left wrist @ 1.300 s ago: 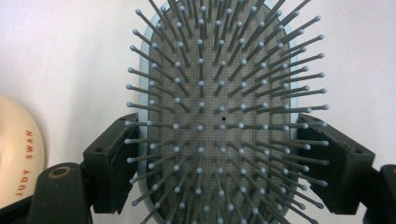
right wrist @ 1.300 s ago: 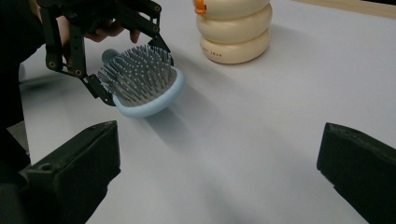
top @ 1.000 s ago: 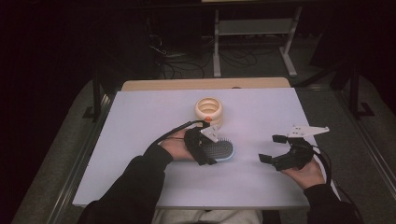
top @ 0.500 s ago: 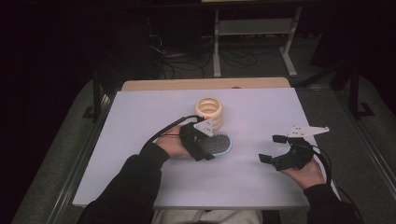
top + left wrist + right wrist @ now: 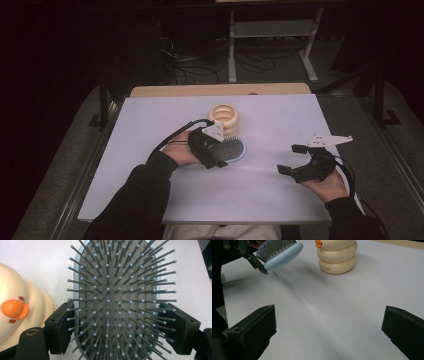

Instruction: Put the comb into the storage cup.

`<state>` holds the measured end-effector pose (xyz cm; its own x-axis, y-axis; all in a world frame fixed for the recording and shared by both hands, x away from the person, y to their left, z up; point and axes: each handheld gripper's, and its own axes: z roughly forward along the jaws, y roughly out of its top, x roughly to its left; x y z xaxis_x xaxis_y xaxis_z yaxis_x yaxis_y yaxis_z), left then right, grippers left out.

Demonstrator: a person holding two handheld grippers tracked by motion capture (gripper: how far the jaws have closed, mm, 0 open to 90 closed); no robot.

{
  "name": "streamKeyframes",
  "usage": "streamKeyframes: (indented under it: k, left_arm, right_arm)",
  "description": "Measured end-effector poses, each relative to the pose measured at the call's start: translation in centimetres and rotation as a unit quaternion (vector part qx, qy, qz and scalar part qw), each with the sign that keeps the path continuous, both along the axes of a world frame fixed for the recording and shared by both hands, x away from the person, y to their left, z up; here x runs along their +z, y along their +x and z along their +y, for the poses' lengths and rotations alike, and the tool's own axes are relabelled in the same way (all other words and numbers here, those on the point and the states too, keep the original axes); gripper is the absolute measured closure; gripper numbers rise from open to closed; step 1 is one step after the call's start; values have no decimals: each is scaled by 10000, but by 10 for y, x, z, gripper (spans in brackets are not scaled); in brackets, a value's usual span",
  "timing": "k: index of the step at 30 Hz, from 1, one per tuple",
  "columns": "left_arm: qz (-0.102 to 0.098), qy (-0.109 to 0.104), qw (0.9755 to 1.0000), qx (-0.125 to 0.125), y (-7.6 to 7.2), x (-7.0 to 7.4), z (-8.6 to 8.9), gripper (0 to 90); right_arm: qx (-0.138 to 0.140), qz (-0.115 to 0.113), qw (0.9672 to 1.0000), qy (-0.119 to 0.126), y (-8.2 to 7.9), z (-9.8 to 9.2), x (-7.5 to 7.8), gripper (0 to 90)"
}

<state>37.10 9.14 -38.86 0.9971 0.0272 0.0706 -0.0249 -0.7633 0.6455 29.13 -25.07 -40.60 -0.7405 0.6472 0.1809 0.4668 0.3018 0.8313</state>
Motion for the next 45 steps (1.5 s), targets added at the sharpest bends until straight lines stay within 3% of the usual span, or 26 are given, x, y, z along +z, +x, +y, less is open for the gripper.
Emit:
streamKeyframes:
  k: [22, 45]
  left_arm:
    - [-30, -511, 9984, 227, 8, 22, 17, 200]
    - [-83, -964, 9940, 505, 18, 44, 38, 199]
  right_arm:
    - [6, -3, 10000, 15, 0, 0, 0, 0]
    - [12, -12, 10000, 17, 0, 0, 0, 0]
